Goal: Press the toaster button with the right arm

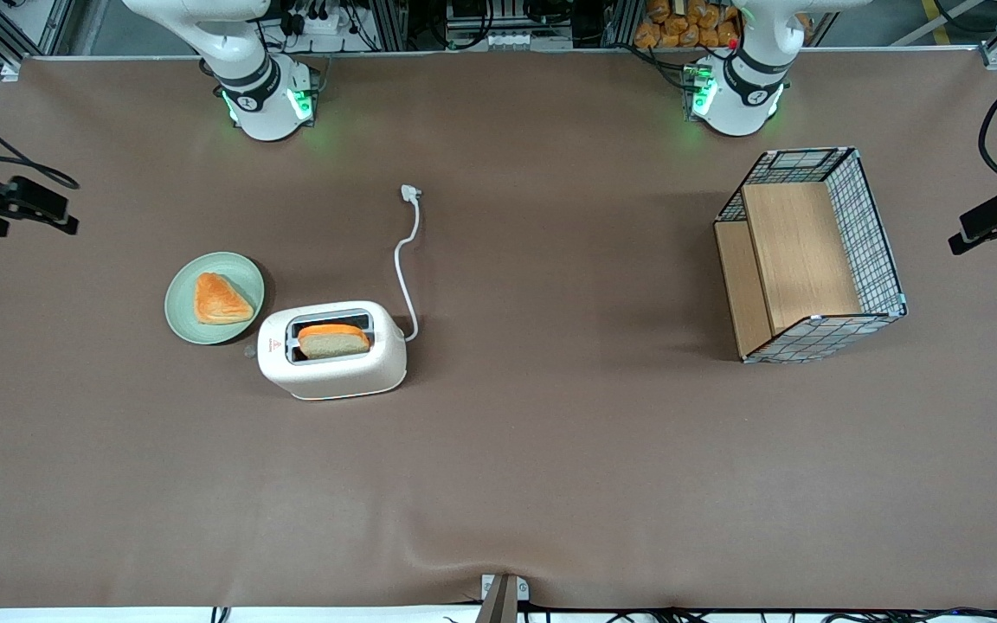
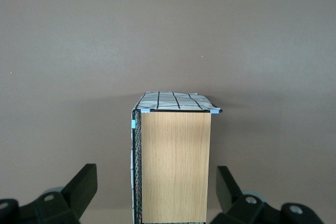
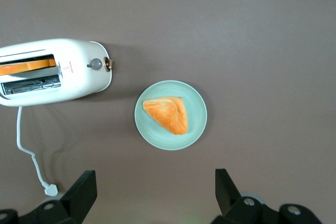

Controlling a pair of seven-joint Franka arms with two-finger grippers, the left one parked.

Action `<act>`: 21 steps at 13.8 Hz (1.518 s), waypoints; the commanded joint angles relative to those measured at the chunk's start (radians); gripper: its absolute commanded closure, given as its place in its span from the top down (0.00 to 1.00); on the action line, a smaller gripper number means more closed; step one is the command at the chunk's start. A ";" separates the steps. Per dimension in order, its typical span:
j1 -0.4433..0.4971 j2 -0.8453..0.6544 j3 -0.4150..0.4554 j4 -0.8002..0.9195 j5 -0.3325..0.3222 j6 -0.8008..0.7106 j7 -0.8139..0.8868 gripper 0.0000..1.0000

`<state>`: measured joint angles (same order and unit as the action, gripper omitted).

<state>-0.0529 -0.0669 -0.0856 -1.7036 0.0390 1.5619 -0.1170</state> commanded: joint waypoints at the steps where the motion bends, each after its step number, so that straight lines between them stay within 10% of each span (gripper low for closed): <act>1: -0.018 -0.028 0.015 0.013 -0.018 -0.058 0.060 1.00; 21: -0.005 -0.034 0.040 0.111 -0.021 -0.117 0.172 1.00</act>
<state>-0.0565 -0.1103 -0.0514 -1.6123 0.0379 1.4582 0.0491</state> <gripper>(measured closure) 0.000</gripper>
